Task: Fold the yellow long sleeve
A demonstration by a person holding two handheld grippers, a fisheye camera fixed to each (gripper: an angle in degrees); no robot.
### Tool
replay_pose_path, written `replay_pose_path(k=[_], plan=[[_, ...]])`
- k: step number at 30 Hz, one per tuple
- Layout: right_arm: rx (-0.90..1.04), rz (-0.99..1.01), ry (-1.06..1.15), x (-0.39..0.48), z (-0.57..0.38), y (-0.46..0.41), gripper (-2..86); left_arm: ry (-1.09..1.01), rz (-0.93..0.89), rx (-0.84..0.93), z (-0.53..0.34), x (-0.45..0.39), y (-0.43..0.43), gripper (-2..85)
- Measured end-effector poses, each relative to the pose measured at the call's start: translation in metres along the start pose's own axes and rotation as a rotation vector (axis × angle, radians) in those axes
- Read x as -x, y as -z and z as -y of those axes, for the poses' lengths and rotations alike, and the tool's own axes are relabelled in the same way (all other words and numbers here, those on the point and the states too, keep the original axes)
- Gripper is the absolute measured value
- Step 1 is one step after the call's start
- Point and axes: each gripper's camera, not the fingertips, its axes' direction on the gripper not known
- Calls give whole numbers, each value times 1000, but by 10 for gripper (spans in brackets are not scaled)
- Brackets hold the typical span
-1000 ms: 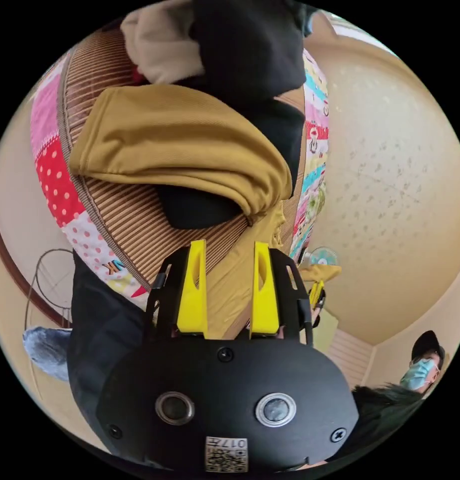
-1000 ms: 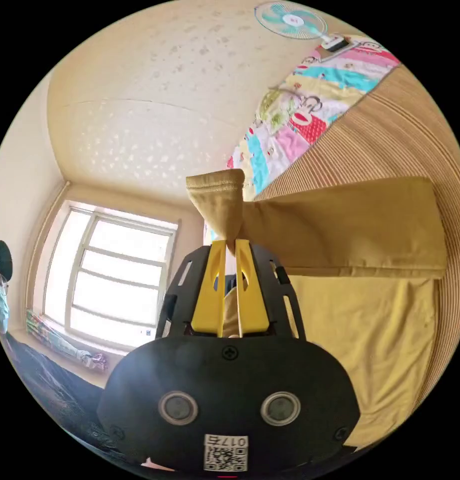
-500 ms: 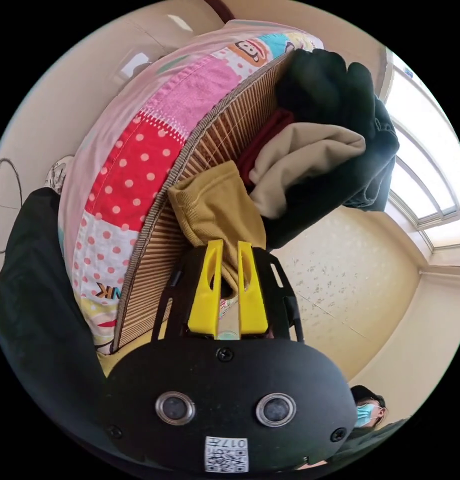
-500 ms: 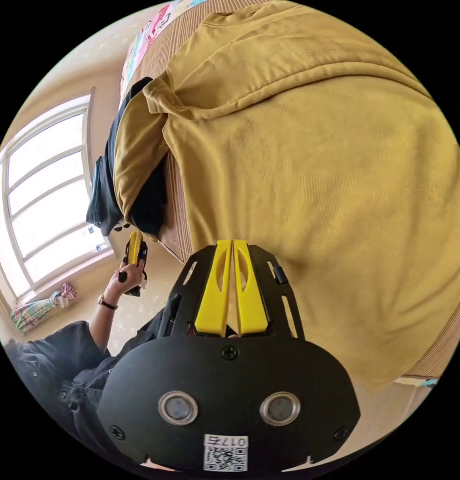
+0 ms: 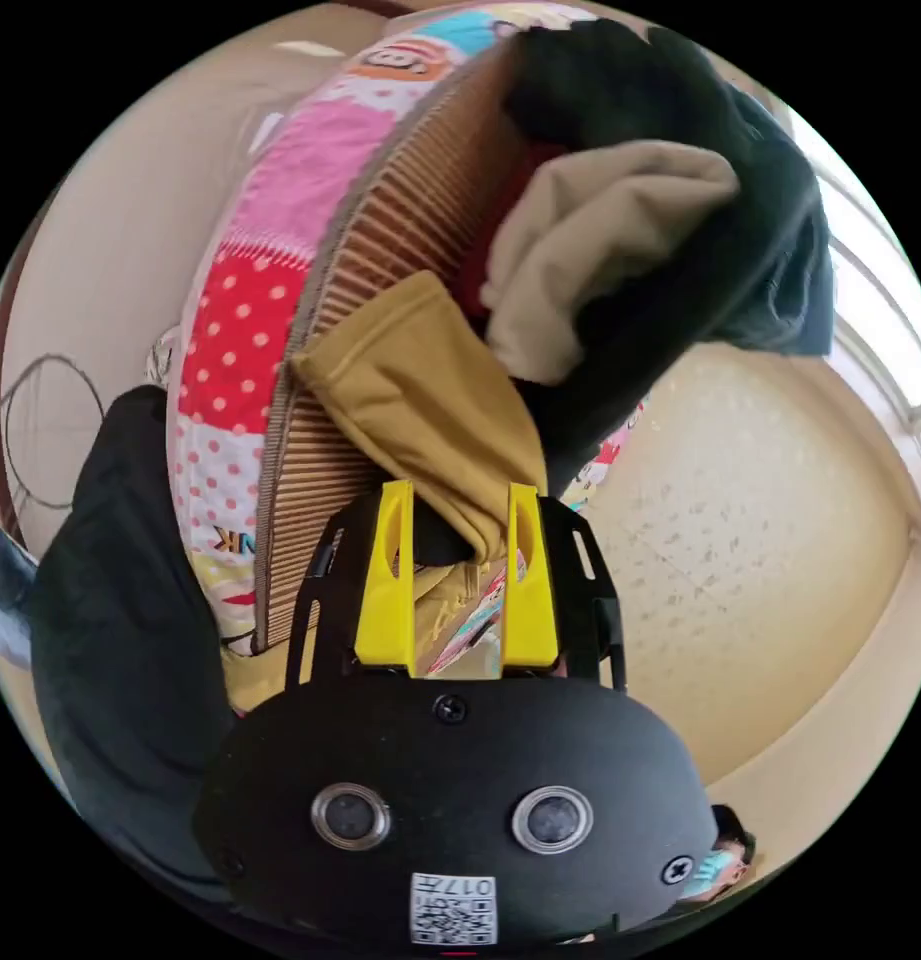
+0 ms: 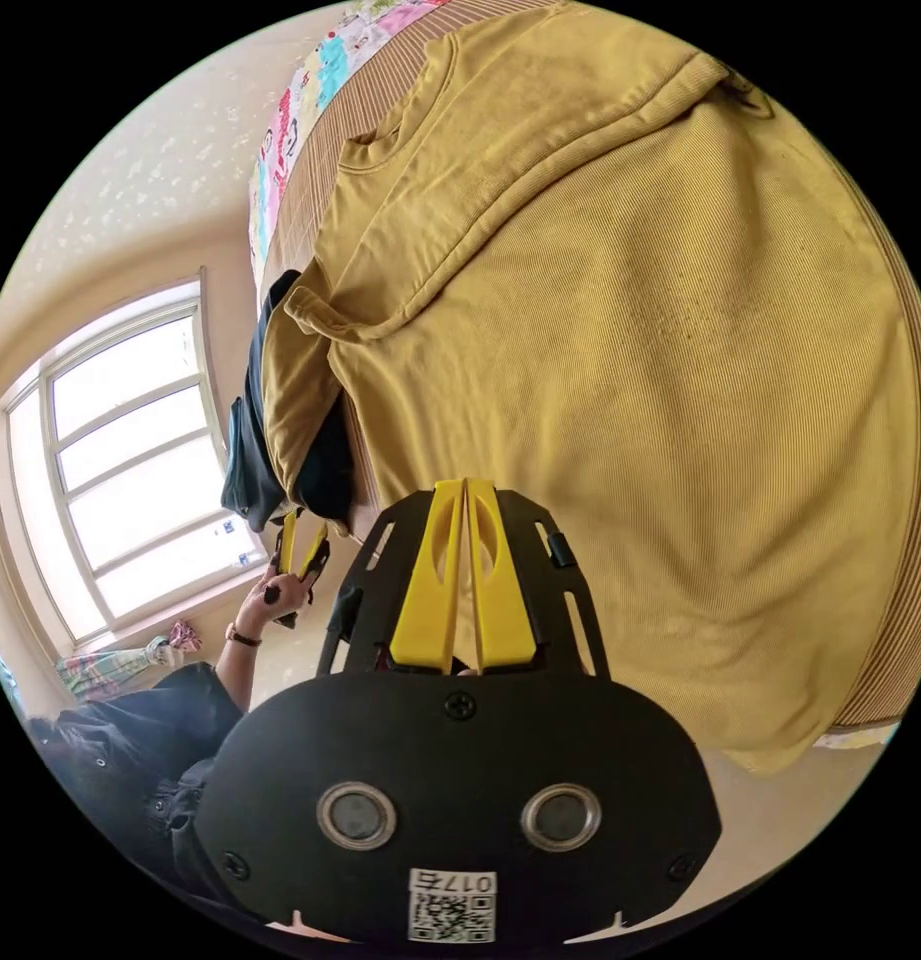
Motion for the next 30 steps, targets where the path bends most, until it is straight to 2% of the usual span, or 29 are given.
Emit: replay_pose_path(k=[3,7,10,11,12,13,15,18,19,21,22,24,26,28,30], plan=[[8,-12,-30,-18,-17,10,5,84,-157,-103,1,42,-4,113],[-4,-8,-84,-44,-31,30,6,-1,-297,-146,-14,33,-1,48],[-37,10,-113,-57,-35,42,6,-281,-298,-95,-45,-32,10,45],[-49,19,-127,-60,-36,44,7,-435,-275,-61,-66,-69,10,44],[-54,26,-135,-62,-36,45,7,-625,-242,-32,-97,-108,5,44],[-63,42,-153,-64,-37,45,6,-724,-214,-12,-116,-127,-2,44],[-83,67,-173,-64,-39,45,6,-1119,-104,101,-205,-188,-48,44],[-113,99,-174,-58,-41,49,5,-1508,-27,301,-330,-201,-140,45],[-122,103,-166,-54,-43,52,5,-1556,-17,357,-352,-195,-161,46],[-131,96,-151,-50,-46,58,5,-1642,40,603,-428,-143,-243,53],[-135,80,-146,-50,-48,64,4,-1663,70,670,-444,-125,-261,56],[-150,46,-146,-51,-54,75,4,-1700,278,869,-484,-61,-308,63],[-172,-27,-133,-55,-64,93,4,-1697,319,905,-487,-27,-306,65],[-184,-165,-95,-52,-73,103,4,-1656,441,864,-472,6,-296,66],[-177,-339,-30,-45,-80,107,4,-1552,706,797,-436,52,-283,66]])
